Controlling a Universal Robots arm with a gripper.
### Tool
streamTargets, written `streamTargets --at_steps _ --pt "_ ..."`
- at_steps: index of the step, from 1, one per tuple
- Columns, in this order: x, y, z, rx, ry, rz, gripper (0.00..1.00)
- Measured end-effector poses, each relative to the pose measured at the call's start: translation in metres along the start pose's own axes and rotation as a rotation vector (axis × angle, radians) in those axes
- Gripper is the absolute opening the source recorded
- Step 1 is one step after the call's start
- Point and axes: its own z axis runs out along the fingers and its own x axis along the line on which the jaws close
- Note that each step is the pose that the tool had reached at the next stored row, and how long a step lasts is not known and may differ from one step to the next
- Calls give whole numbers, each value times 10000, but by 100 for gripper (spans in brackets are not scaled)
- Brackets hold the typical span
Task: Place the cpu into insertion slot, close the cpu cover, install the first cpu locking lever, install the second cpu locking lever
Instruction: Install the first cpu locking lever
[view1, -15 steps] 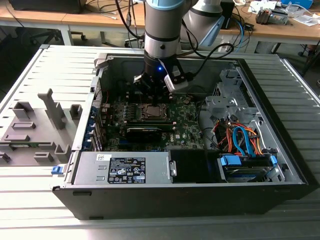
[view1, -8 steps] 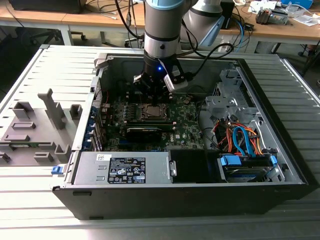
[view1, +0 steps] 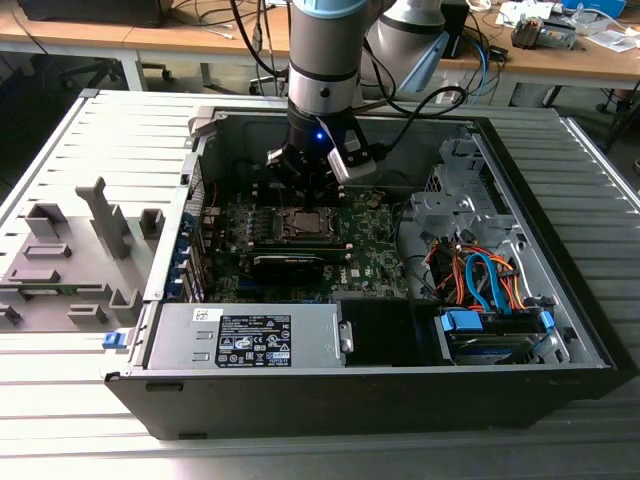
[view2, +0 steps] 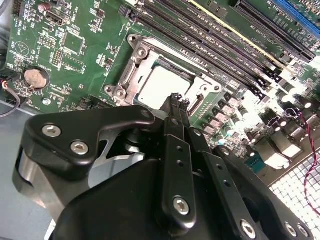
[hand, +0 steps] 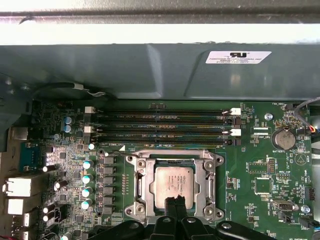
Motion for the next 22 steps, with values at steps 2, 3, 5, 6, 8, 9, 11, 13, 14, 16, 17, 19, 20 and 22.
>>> streamTargets --at_steps 2,3,5,6,8,9,11,13,14,16,17,19,20,22 --pt "0 0 -1 -1 0 0 11" --pt "0 0 -2 0 0 0 11" --pt "1 0 -7 2 1 0 11" --pt "0 0 -10 2 1 0 11" --pt "1 1 -20 0 0 0 11" --pt "1 1 -22 -2 -1 0 11" --pt "1 1 -27 -2 -1 0 11" --pt "1 1 -33 -1 0 0 11" --pt "1 1 -34 0 0 0 11" --pt "1 2 -38 0 0 0 11" --pt "1 2 -40 0 0 0 11" --pt "1 2 -43 -1 0 0 11" --pt "1 2 -44 0 0 0 11" --pt "2 2 -50 1 1 0 11"
